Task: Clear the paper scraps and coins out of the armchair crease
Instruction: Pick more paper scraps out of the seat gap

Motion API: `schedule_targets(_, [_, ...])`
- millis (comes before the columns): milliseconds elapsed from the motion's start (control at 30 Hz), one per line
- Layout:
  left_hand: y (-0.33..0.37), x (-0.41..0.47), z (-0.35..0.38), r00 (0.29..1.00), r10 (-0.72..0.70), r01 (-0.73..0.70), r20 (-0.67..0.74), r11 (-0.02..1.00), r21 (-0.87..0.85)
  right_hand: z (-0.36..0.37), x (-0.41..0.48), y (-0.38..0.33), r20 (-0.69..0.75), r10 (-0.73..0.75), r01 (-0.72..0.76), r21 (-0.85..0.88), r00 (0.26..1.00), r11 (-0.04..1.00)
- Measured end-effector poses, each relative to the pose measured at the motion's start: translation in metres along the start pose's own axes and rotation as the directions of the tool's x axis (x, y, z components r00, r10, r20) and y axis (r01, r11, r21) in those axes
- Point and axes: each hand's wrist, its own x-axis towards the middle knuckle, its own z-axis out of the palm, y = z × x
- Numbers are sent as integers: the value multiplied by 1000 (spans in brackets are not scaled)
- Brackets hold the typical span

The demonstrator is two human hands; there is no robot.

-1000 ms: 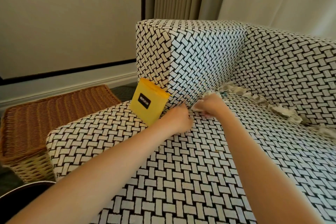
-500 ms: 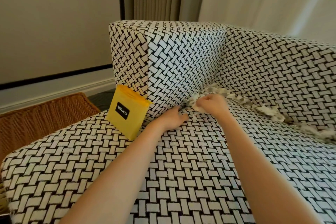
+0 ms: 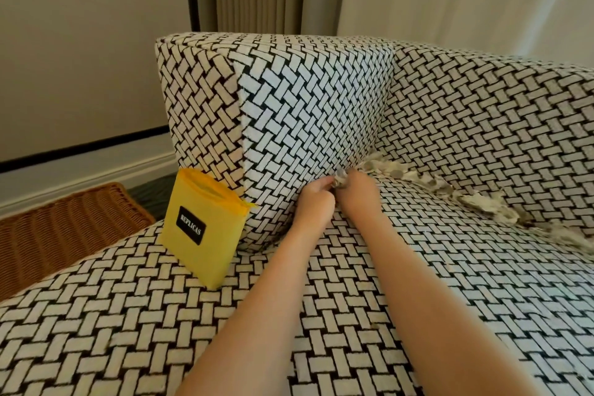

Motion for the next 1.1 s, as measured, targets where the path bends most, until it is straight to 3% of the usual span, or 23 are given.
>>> schedule_targets(133, [1, 1, -4, 1000, 12, -12, 13, 999, 38, -8, 0, 3, -122, -20, 21, 13, 992, 1000])
schedule_targets(300, [1, 0, -7, 998, -25, 21, 59, 998, 64, -27, 0, 24, -201, 184, -96, 381, 962, 920])
schedule_targets(400, [3, -2, -10, 993, -52, 48, 107, 998, 44, -39, -1, 34, -131, 279, -157, 573, 951, 804])
schedule_targets(500, [2, -2, -10, 989, -35, 21, 145, 995, 96, -45, -3, 32, 15, 380, -259, 756, 925, 602])
schedule_targets(600, [-4, 0, -6, 984, 3, -56, 176, 953, 298, -54, -5, 27, 65, 411, -251, 873, 909, 417])
schedule_targets(700, [-6, 4, -1, 975, 3, -119, 223, 853, 509, -58, -8, 26, 82, 428, -241, 912, 900, 333])
schedule_targets(867, [0, 14, 7, 980, 56, -163, 190, 773, 613, -62, -9, 32, 142, 556, -384, 856, 819, 347])
schedule_targets(933, [-3, 14, 10, 981, 135, -192, 140, 785, 589, -67, -10, 35, 121, 585, -459, 752, 802, 474])
schedule_targets(1100, [-9, 8, 12, 947, 320, -254, -20, 787, 563, -65, -15, 36, 118, 446, -420, 607, 887, 675])
